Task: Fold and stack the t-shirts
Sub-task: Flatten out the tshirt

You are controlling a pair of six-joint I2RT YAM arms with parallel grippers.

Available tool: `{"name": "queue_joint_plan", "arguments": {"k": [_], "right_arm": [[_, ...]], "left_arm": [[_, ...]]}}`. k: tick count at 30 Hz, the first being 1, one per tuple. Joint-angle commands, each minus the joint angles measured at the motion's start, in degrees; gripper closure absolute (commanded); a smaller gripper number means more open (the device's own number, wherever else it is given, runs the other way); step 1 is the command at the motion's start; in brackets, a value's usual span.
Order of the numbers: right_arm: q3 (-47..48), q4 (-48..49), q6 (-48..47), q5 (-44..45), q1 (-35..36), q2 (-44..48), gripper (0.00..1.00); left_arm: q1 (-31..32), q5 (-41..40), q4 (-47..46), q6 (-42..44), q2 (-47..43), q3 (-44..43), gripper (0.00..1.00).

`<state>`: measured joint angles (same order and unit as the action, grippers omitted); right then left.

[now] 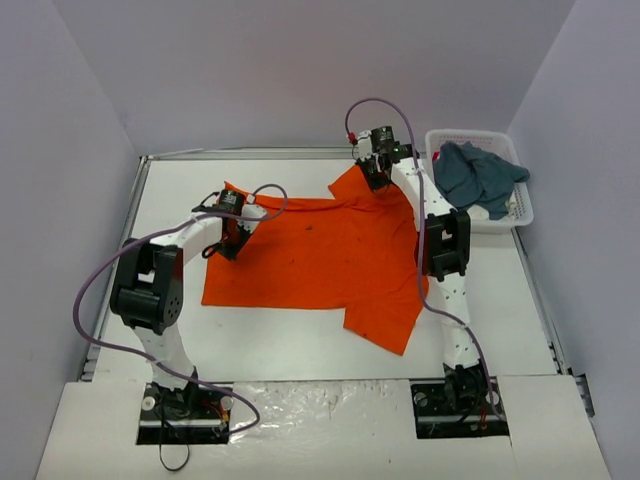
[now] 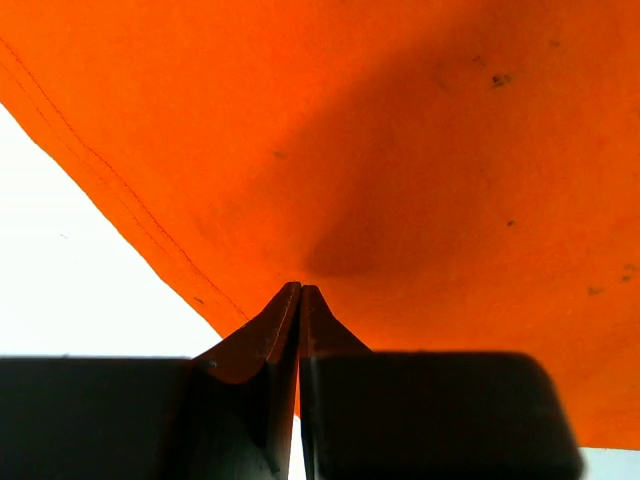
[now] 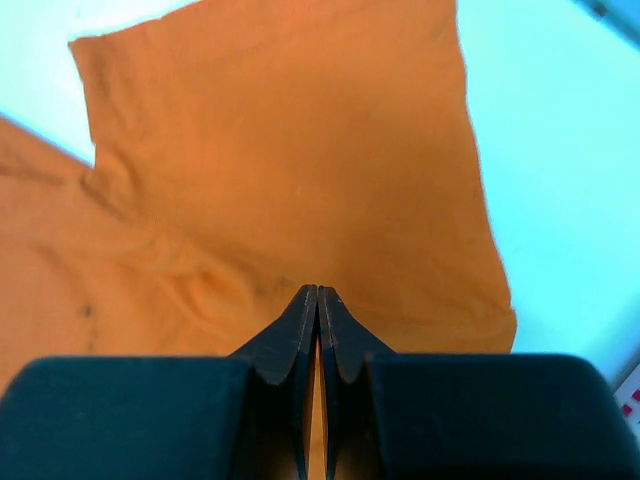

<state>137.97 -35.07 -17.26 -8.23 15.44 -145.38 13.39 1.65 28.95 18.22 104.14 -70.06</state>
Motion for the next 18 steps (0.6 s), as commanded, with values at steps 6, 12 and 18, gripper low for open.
{"name": "queue_joint_plan", "arguments": {"k": [6,12,18], "right_arm": [[1.7,15.7,3.5,3.0,0.7,1.2,1.00],[8.3,16.6,5.3,2.7,0.7,-8.2,1.00],[11.3,17.6,6.0,2.3,1.4,-12.8,1.00]], "left_arm": [[0.0,-0.9,0.5,-2.0,-2.5,0.1,0.97],[0.0,0.1,1.4,-1.8,-2.3,0.0,0.98],[0.1,0.5,1.9,-1.9,-1.7,-0.1,0.98]]}}
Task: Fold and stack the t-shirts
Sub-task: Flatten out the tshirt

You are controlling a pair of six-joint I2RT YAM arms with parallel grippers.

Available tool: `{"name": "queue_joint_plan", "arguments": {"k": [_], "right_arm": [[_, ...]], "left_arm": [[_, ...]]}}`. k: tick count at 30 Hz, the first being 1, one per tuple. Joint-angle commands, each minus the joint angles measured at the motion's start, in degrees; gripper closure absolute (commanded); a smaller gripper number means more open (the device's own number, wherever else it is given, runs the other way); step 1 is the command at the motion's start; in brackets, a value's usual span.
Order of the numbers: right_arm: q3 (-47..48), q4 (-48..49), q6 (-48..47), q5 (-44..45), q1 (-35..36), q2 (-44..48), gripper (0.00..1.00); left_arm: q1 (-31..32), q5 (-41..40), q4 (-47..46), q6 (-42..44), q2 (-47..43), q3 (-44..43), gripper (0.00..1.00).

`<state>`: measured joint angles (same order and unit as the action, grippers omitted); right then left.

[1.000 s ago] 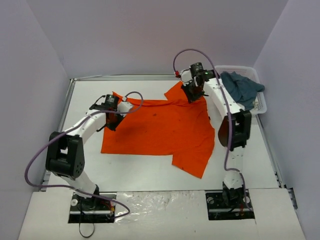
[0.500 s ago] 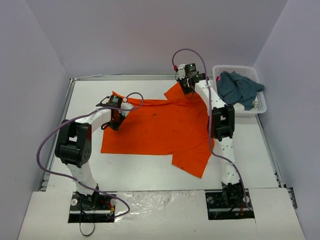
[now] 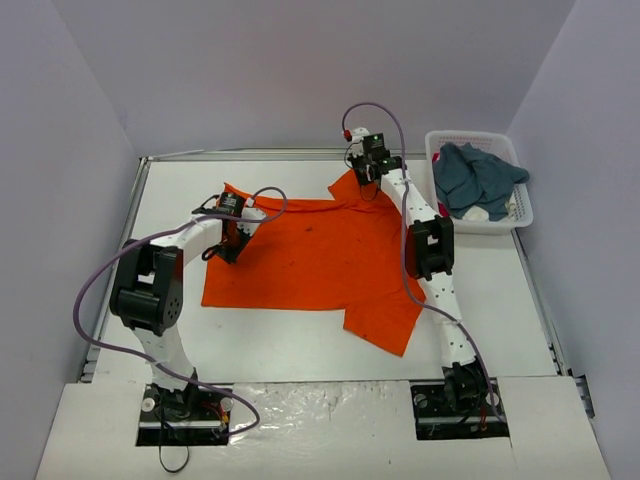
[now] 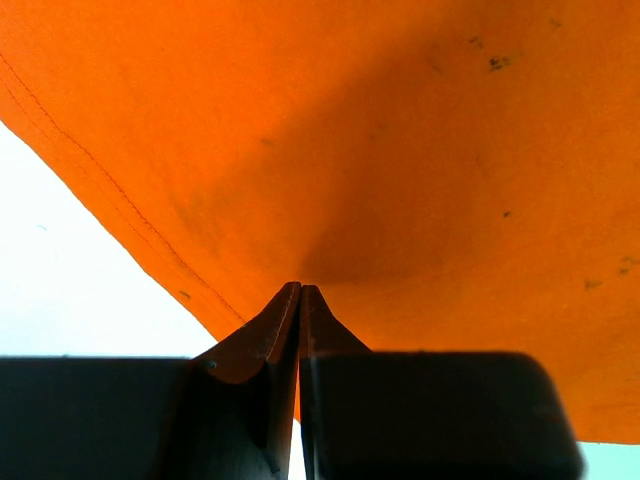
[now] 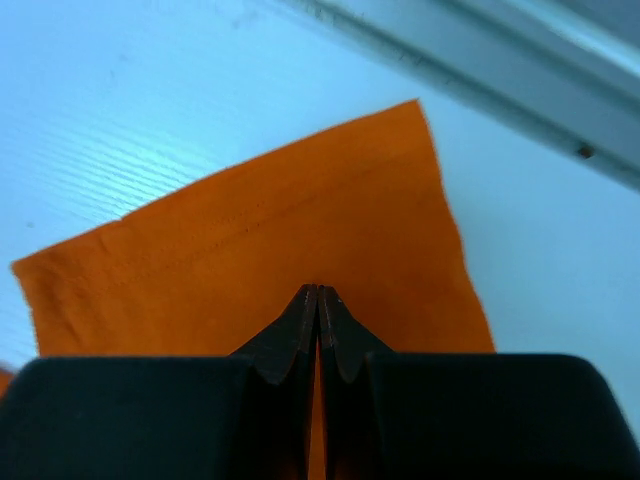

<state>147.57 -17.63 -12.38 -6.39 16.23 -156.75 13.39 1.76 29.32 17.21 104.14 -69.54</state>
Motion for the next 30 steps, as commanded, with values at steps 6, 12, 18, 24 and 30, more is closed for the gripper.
{"name": "queue_joint_plan", "arguments": {"k": [6,12,18,24,30], "right_arm": [[0.6,0.4,1.8,-0.2,0.8,-3.0,1.00],[0.9,-0.5,3.4,0.0,1.0,-3.6,1.00],[3.9,-1.2,6.6,4.0,0.2,-5.3,1.00],[7.6,0.4,13.0,5.5,-3.1,-7.2,0.86],[10.1,3.6,15.4,12.1,-4.7,-9.1,0.93]], "left_arm": [[0.1,0.9,1.3,-1.0,-1.3,-0.2,0.98],[0.1,1.6,2.0,-1.0,-1.4,0.5,0.98],[0.1,3.2,3.6,-0.8,-1.7,0.2,0.98],[0.0,4.6,5.6,-0.3,-3.1,0.5,0.98],[0.0,4.3,6.5,-0.1,-2.7,0.1,0.98]]}}
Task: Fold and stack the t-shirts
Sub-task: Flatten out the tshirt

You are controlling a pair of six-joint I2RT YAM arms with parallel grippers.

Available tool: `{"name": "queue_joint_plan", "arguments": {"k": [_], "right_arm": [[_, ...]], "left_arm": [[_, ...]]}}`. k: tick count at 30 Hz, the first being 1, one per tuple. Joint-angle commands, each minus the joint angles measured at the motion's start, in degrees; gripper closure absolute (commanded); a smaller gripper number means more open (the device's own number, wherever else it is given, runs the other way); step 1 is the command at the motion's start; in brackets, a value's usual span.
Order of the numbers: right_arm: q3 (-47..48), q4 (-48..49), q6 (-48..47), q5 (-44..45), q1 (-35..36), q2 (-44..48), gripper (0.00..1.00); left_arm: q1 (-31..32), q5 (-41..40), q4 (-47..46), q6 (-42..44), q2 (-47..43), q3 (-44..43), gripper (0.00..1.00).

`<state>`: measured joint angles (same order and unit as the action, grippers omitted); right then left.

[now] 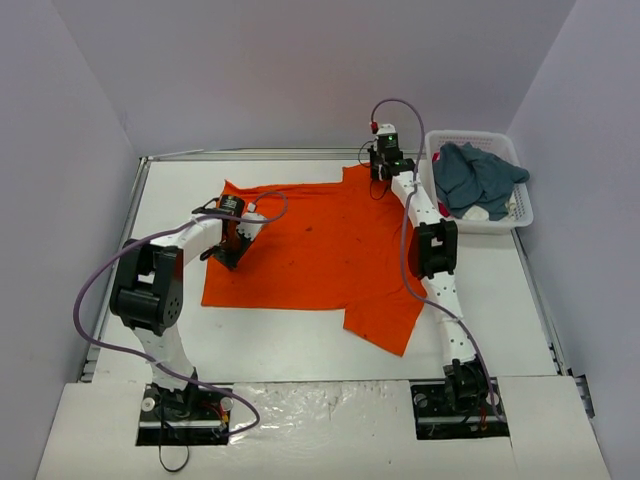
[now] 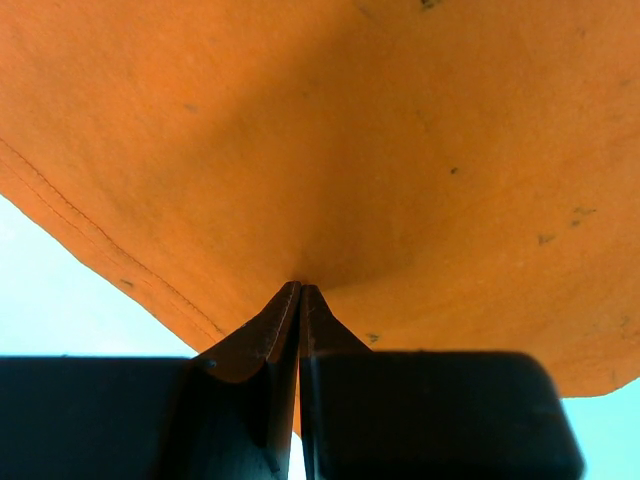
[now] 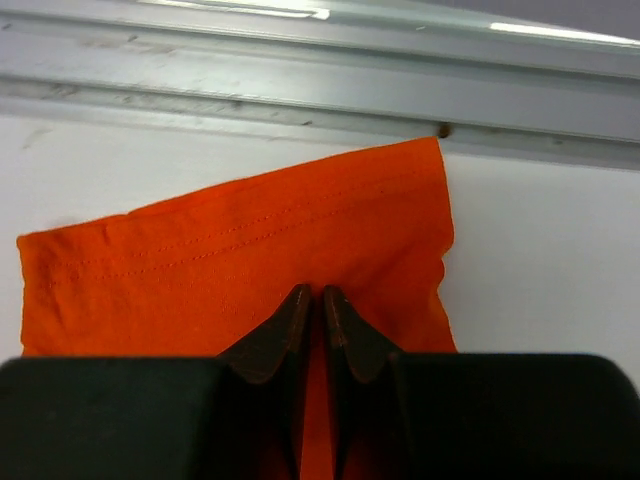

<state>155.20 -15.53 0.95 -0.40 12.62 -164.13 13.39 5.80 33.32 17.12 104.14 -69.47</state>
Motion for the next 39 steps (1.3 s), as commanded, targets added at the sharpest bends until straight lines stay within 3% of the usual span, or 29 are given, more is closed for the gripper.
{"name": "queue_joint_plan", "arguments": {"k": [1,11,12,14,16,20,22,25,31,32,34,35,37,39], "right_arm": [[2.6,2.3,1.3,6.6,-1.2,-2.1,0.93],[0.6,11.2,-5.6,5.2,-2.6,-0.8,0.91],[0.5,12.6,-6.7,5.0,-2.4,0.0,0.78],[-0.9,14.3,-10.9,4.4,-1.4,1.4,0.67],[-3.5,17.4,-13.9,4.8,-0.1,4.1,0.49],[-7.4,20.3,-19.3,7.9,3.9,9.3,0.37],[-9.0,20.3,-19.5,9.3,5.1,13.6,0.36],[-17.5,20.1,-20.8,10.5,7.2,21.6,0.36],[-46.6,20.6,-26.1,12.7,10.5,42.3,0.35],[-50.5,20.3,-26.3,12.1,10.6,45.0,0.35],[-59.3,16.5,-25.6,8.7,10.7,52.8,0.49],[-61.1,10.9,-25.6,6.9,10.6,56.9,0.78],[-65.4,6.6,-24.3,4.1,10.3,59.9,1.00],[-68.9,0.3,-23.7,1.8,9.7,63.2,1.00]], "left_arm": [[0.0,0.3,2.7,0.1,-2.4,-0.1,0.98],[0.1,0.3,2.7,0.2,-0.9,0.2,0.98],[0.0,0.3,2.8,0.3,-0.8,0.1,0.98],[0.0,0.6,2.7,0.3,-0.8,0.2,0.98],[-0.1,0.9,2.5,0.3,-0.8,0.5,0.98],[-0.1,1.3,2.2,0.4,-0.5,0.7,0.98],[-0.2,1.8,2.0,0.3,-1.0,1.0,0.98],[-0.8,2.5,0.9,-0.1,-3.8,1.6,0.98],[-1.8,3.5,-4.7,-1.1,-13.7,3.0,0.98],[-1.8,3.9,-4.8,-1.1,-14.4,2.5,0.98],[-1.8,4.3,-4.8,-1.1,-15.8,1.8,0.98],[-2.0,4.3,-4.8,-1.1,-15.8,0.9,0.98],[-2.1,4.6,-5.4,-1.3,-15.5,0.1,0.98],[-2.5,4.7,-6.1,-1.7,-14.7,-1.1,0.98]]}}
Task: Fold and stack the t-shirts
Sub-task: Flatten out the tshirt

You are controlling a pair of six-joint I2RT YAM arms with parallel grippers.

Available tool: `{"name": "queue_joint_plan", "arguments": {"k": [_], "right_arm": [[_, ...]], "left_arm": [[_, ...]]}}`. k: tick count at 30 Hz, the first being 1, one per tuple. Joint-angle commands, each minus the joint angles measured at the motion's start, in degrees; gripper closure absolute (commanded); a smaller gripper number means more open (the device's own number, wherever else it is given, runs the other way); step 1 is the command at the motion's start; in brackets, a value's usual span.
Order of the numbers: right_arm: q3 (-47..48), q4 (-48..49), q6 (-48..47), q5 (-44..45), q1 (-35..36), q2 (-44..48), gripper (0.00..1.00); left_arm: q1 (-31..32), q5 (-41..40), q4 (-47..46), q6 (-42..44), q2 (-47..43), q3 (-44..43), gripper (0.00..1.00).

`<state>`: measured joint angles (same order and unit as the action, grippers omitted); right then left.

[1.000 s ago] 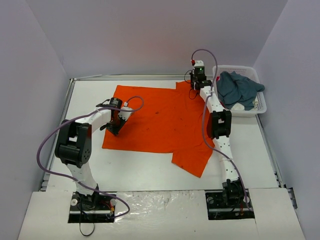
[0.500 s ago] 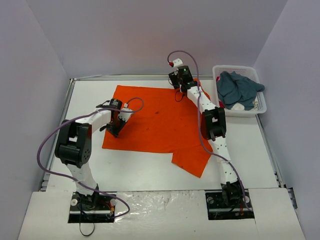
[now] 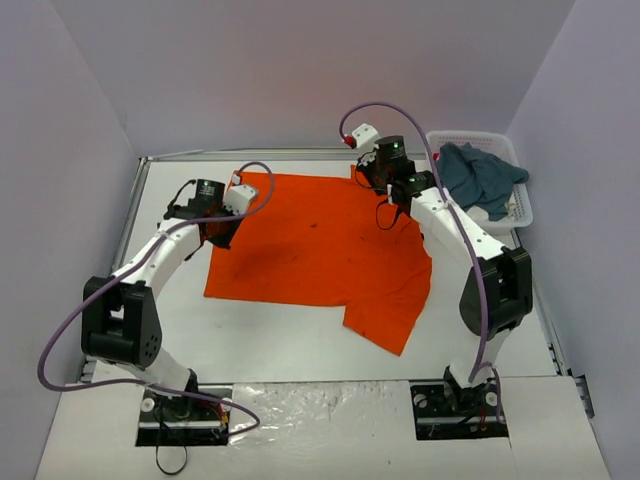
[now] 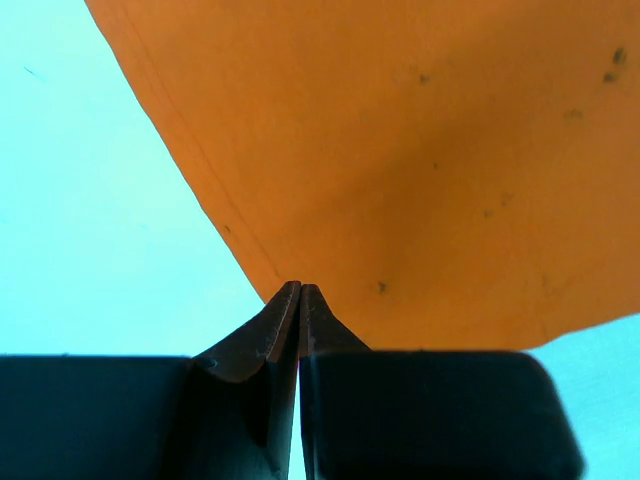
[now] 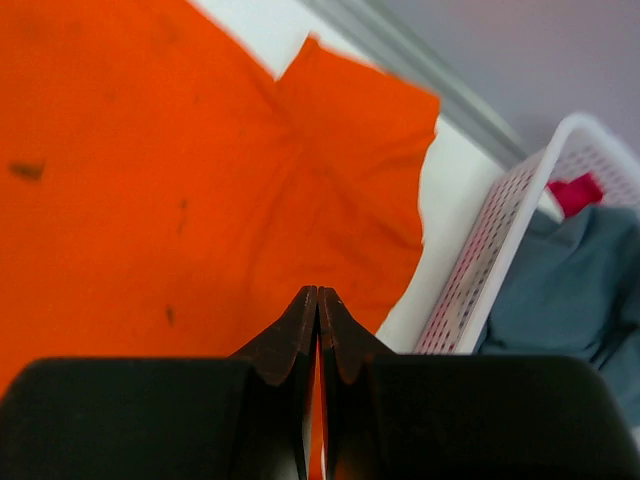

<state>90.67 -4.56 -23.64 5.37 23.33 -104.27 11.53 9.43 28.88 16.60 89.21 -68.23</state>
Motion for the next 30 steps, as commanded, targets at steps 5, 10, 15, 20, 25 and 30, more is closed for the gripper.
{"name": "queue_joint_plan", "arguments": {"k": [5,10,15,20,25,30], "right_arm": [[-9.4,-20.0,3.2,-13.8,-4.6,7.0,1.00],[-12.3,-22.6,3.4,-13.0,-6.3,5.5,1.00],[-11.7,-23.4,4.8,-13.1,-9.6,-1.7,1.00],[-9.5,-24.6,4.6,-13.1,-10.1,-9.7,1.00],[-6.7,-24.8,4.6,-14.0,-10.7,-14.2,1.00],[-3.1,-25.1,4.3,-13.2,-11.3,-19.3,1.00]], "left_arm": [[-0.8,2.8,-3.4,-2.3,3.9,-6.0,0.98],[-1.2,4.2,-0.3,-3.8,11.6,-11.6,0.98],[-1.2,5.1,-1.5,-4.1,15.3,-10.9,0.98],[-1.4,5.2,-1.5,-4.2,18.4,-11.1,0.98],[-1.4,5.6,-1.4,-5.3,20.9,-11.6,0.98],[-1.6,6.2,1.6,-5.4,25.6,-14.7,0.98]]}}
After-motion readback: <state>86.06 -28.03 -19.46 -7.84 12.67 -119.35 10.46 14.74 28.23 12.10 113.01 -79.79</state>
